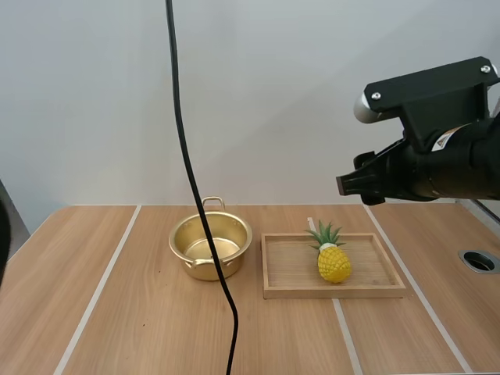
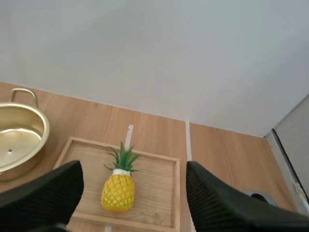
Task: Open the pot, put the pineapple inside, and close it
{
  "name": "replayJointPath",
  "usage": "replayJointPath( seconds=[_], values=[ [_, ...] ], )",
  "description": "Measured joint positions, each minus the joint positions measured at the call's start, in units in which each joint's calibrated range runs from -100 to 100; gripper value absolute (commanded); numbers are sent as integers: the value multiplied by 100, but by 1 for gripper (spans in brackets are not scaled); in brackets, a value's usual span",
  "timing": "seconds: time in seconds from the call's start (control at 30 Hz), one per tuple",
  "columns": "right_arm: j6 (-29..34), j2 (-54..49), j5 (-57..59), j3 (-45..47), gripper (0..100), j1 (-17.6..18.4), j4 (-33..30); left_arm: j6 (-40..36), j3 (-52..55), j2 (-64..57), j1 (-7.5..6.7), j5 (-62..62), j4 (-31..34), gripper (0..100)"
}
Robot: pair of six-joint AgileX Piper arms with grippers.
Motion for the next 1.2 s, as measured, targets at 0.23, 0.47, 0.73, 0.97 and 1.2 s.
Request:
replayJointPath(
  seconds=[0.23, 0.47, 0.73, 0.97, 1.2],
  values=[
    [-18, 78, -58, 0, 100, 0, 173, 10, -38, -374, 0, -2519, -462, 0],
    [-28, 592, -95, 0, 100, 0, 209, 10, -53, -530, 0, -3815, -509, 0],
    [-36, 1312, -621, 0, 100, 0, 276, 10, -53, -599, 0, -4053, -523, 0],
    [-453, 2631, -840, 0, 100, 0, 980, 10, -53, -639, 0, -4038, -535, 0],
    [-538, 3913, -818, 0, 100, 0, 1035, 10, -53, -639, 0, -3871, -535, 0]
  ],
)
